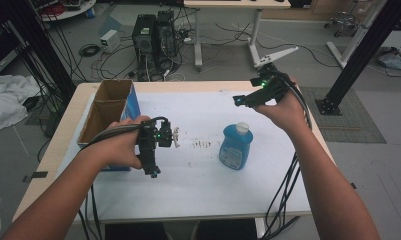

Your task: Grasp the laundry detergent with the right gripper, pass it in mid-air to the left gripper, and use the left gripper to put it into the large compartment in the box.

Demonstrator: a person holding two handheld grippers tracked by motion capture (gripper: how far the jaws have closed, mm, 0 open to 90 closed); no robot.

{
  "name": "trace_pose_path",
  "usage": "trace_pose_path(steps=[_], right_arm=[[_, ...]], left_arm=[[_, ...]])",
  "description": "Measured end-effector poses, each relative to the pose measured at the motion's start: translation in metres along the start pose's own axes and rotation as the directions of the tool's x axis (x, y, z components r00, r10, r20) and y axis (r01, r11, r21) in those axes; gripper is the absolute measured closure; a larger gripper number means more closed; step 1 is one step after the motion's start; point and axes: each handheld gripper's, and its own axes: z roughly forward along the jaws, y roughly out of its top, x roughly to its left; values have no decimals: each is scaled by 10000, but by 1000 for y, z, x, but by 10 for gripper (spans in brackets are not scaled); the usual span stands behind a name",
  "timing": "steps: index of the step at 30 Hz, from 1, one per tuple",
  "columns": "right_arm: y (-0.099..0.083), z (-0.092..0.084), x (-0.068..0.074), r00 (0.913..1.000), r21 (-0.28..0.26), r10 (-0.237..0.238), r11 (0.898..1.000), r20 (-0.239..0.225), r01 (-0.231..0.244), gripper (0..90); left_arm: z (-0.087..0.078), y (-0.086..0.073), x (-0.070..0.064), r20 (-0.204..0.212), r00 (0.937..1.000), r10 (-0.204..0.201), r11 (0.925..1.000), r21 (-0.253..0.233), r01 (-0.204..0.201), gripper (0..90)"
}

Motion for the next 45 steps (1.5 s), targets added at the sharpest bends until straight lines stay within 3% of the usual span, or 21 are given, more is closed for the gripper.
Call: trace_pose_path(steps=[3, 7, 23, 27, 29, 45], right_arm=[[-4, -3, -1, 10000, -116, 55, 9999, 6, -55, 23], [-24, -17, -3, 9999, -557, 100, 9984, -52, -103, 23], [-80, -46, 3, 9995, -914, 300, 9953, -79, -306, 23], [-90, -47, 4, 9994, -823, 340, 9960, -58, -344, 23], [-104, -47, 5, 9992, -777, 401, 9961, -97, -407, 23], [-136, -35, 16, 9986, -584, 327, 9977, -427, -352, 23]], left_arm=[[1, 0, 0, 9, 10000, -23, 10000, -57, 23, 19], [1, 2, -1, 27, 10000, 7, 10000, 18, -7, 18], [2, 5, -3, 24, 10000, 54, 9999, 120, -55, 19], [2, 6, -3, 20, 10000, 43, 9999, 141, -43, 18], [2, 6, -3, 34, 10000, 59, 9998, 191, -60, 18], [3, 7, -2, 84, 10000, -36, 9997, 238, 34, 19]])
